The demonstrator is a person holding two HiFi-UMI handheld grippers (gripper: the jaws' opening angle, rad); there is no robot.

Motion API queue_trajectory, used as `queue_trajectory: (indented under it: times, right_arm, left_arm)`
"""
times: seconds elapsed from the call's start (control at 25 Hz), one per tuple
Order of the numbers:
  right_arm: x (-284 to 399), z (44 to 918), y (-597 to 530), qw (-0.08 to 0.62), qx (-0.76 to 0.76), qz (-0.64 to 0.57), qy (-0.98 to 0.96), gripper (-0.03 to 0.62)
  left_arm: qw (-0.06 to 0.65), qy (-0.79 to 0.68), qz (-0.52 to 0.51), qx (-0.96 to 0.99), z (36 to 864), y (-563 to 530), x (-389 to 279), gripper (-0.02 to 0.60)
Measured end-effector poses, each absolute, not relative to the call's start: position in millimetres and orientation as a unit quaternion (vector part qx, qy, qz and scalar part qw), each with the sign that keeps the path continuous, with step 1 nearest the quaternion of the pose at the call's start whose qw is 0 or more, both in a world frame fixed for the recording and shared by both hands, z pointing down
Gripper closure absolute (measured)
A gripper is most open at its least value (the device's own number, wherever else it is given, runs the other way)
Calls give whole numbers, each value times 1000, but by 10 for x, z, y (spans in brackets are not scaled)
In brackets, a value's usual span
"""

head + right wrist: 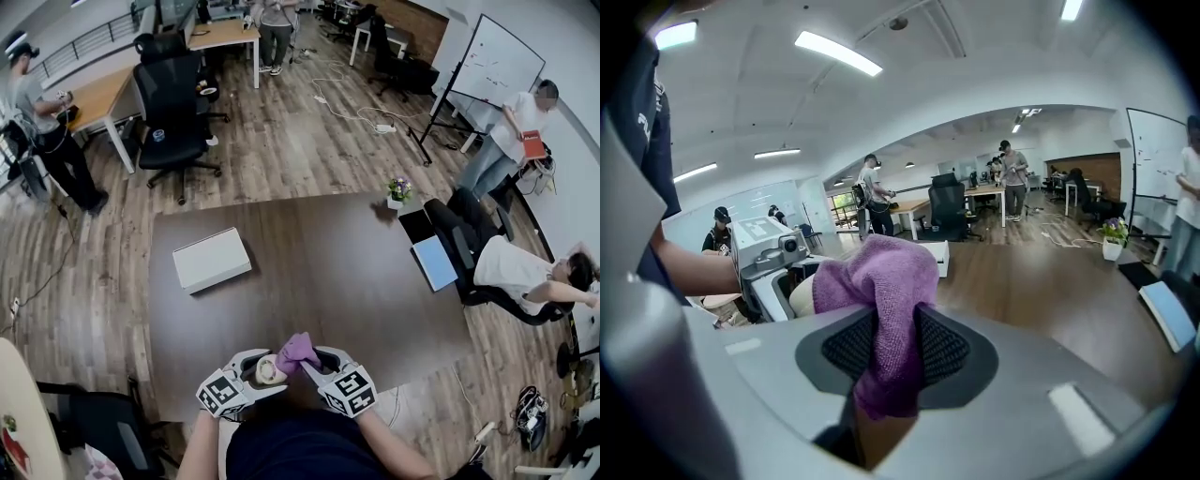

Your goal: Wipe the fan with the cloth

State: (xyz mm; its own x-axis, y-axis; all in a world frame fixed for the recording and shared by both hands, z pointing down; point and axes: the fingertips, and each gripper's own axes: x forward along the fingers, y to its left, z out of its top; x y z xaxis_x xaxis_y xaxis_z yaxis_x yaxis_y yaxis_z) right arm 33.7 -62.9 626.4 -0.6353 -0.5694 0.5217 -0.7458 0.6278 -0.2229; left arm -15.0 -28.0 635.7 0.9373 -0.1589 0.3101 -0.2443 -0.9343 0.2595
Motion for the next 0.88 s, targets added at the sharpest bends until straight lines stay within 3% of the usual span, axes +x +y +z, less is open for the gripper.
queue_trajectory:
  times: [0.2, 0.48, 0.88]
  right_arm:
    - [463, 6320, -626, 194, 388, 241, -868, 468]
    - [529, 6346, -617, 194, 399, 247, -862, 468]
    - [575, 6316, -611, 191, 410, 245, -858, 468]
  left_arm:
    - [152, -123, 167, 966, 6523, -366, -205, 207]
    - [111, -108, 289, 945, 7183, -358, -191, 207]
    - [104, -120, 423, 892, 7961, -457, -285, 207]
